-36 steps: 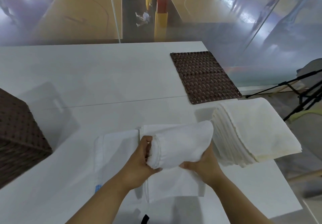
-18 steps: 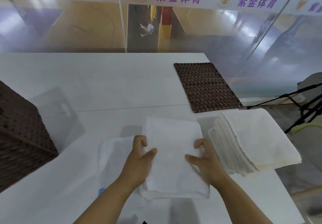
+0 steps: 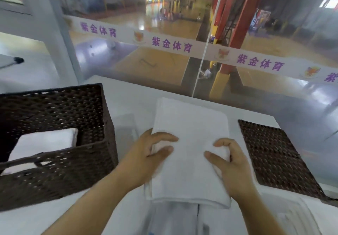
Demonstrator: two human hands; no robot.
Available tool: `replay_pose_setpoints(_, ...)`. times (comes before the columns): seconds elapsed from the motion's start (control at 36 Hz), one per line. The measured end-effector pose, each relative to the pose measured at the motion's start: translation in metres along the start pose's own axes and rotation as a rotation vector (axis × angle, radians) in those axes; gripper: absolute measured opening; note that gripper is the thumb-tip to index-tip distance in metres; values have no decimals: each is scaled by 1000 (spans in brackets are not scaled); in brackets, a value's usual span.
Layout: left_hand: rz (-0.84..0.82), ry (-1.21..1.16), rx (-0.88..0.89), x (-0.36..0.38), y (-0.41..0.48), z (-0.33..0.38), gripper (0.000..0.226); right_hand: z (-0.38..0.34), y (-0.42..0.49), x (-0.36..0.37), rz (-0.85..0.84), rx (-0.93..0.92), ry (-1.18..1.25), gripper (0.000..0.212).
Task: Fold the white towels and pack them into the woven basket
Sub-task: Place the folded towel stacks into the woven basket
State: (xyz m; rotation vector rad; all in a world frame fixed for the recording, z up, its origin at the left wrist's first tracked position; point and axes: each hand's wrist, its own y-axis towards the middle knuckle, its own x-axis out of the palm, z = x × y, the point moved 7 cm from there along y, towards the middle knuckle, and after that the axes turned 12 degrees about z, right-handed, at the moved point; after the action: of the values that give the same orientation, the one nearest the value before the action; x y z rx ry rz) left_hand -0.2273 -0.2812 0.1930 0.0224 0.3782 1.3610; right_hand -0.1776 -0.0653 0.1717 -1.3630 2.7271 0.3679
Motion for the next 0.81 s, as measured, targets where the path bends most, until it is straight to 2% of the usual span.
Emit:
replay_pose_setpoints(0.14,150,146,111,-99,35,21,26,-64,16,85,-62,-115,57,29)
replay_pose_setpoints(0.25,233,166,140,-173,57,23,28,-111,15,156,-132,-198,120,28)
replay_pose_setpoints(0.33,271,175,112,-226,72,9,28,-133,10,211,-211,-218,120,34)
replay_pose_setpoints(0.42,284,154,-16,-273,85,-27,27,-142,3,266,-303,-226,54,39)
replay_pose_setpoints(0.58,264,211,-193,-317,97,-117,29,-125,-18,363,-469,-281,-358,47)
replay_pose_setpoints(0.72,150,203,-367,-305,97,-194,29,-85,-36,421,-643,-284,-802,58)
replay_pose_setpoints(0.81,82,232,-432,-290,94,-229,25,-62,-43,442,-715,-290,-996,56)
